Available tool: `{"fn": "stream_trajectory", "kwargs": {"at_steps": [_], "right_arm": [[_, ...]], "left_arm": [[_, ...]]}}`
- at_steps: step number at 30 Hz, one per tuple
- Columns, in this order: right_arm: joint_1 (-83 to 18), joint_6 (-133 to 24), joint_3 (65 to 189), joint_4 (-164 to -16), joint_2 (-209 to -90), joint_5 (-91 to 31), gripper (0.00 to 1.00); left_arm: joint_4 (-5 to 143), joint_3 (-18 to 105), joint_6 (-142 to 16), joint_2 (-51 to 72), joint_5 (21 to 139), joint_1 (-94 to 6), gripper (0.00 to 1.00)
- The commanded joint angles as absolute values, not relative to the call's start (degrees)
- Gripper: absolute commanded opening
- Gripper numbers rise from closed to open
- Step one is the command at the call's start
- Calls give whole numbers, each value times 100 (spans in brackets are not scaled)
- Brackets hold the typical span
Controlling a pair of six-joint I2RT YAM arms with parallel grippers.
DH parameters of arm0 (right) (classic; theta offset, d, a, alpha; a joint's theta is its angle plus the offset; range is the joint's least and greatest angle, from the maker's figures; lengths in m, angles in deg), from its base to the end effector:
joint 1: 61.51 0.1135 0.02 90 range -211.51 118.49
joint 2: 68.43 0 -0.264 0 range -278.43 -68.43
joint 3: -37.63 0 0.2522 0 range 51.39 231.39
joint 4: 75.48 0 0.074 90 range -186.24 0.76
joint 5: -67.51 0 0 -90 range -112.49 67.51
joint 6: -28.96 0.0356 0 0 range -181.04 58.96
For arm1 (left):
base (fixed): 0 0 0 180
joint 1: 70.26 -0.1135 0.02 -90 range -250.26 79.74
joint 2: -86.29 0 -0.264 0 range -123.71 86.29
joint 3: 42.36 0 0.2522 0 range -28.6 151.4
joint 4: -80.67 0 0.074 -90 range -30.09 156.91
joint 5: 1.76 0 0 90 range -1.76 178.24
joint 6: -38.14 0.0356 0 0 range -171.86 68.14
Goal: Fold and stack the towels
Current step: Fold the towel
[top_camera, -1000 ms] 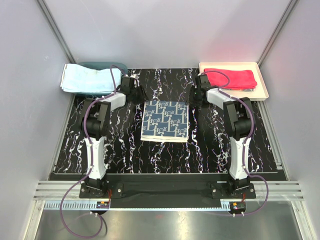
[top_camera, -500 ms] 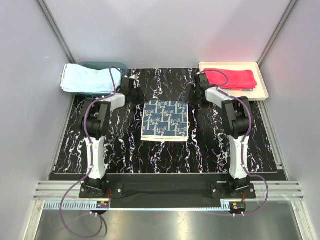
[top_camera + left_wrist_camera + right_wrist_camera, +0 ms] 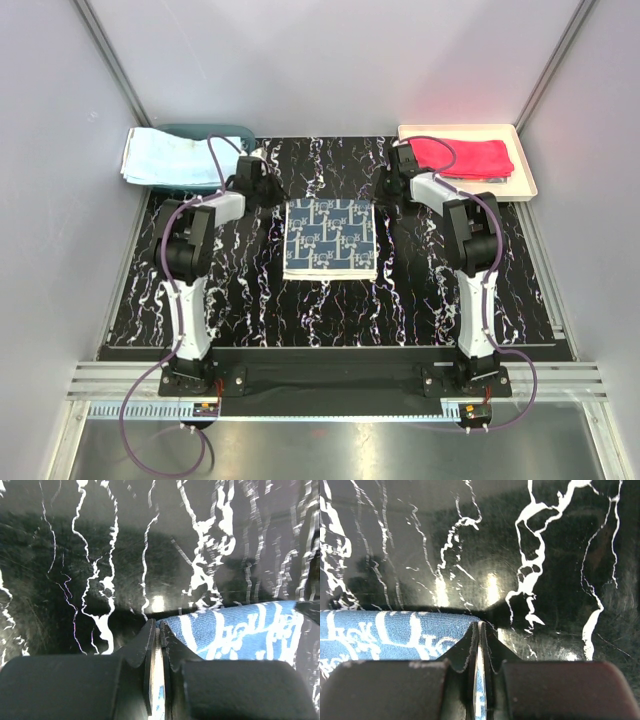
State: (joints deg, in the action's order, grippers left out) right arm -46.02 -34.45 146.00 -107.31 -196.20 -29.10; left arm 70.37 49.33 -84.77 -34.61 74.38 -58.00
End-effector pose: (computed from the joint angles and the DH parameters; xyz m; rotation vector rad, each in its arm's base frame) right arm 0.4692 0.1343 0.1531 0.1922 2.5058 0.4528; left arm 0.4472 -0.1059 0.1479 -0.2859 2.3131 -0.6825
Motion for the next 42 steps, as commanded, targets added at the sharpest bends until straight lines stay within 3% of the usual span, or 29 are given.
{"fn": "stream_trajectory", "kwargs": {"at_steps": [1,8,22,42], "right_arm": [[-4578,-3493,14737,-10384,-19140,-2741,8],[-4578,-3432,14359,-10076,-18586,-2759,9],[-4534,-2878,12356,-9092,-17443,-3268,8],[-3875,-2588,10676,-8801,-16098,-2724,8]], "left_arm": [[7727,4840,-8508,-2815,7673,-5857,8],[7912,4542,-8535,-2473,7612,-5865,6],[8317,2978,-8913,-1330,7752,-5786,4],[8193,1316,-8939,-46,8121,-5373,4]]}}
